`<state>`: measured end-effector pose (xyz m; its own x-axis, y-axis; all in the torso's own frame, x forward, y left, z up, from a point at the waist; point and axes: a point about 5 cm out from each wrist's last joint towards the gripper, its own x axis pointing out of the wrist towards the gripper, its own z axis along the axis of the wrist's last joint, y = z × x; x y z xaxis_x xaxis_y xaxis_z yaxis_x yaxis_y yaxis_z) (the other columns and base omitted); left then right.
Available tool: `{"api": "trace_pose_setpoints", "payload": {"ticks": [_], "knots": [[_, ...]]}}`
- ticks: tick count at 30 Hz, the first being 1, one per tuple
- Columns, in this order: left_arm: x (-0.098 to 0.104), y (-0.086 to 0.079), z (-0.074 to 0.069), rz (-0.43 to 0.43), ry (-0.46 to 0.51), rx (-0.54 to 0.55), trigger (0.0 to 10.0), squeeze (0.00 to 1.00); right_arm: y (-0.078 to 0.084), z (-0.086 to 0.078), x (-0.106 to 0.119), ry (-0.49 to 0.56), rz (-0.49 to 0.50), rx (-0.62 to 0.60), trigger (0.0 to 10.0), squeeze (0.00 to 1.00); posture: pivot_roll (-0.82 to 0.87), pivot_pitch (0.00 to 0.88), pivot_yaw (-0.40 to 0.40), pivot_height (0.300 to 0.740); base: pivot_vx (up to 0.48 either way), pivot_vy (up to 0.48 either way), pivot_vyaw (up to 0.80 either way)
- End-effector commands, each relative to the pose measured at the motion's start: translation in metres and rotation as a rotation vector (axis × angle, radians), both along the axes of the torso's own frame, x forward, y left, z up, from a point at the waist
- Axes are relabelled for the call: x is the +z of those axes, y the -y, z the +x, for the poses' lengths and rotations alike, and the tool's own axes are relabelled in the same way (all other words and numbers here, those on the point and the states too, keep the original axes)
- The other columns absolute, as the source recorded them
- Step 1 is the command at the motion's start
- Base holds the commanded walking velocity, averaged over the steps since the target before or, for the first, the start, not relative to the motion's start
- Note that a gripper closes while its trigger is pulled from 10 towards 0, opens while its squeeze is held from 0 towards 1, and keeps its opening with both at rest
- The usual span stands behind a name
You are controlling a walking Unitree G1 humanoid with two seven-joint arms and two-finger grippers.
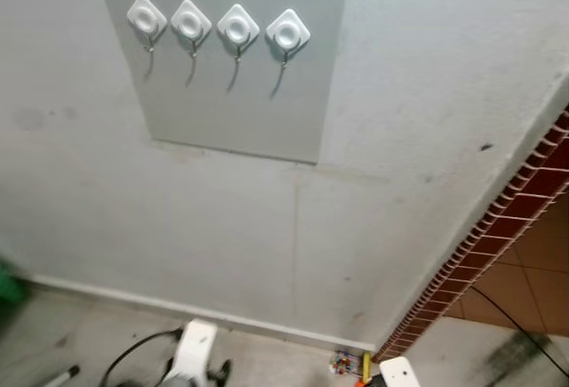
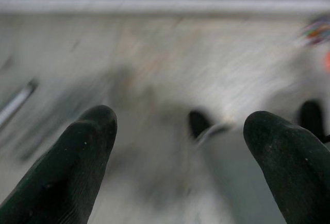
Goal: Hang keys on a hook
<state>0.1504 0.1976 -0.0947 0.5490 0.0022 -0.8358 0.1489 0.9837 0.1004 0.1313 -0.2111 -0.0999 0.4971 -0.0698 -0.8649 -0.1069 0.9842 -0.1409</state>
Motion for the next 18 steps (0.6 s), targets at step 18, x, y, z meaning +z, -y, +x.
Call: {"api": "trace_pose_setpoints", "payload": {"ticks": [18], "knots": [[0.011, 0.02, 0.028, -0.014, 0.108, -0.092, 10.0, 0.0, -0.006, 0.005, 0.002, 0.043, 0.018, 0.033, 10.0, 0.0, -0.02, 0.0, 0.017, 0.74, 0.0, 0.0, 0.0]]}}
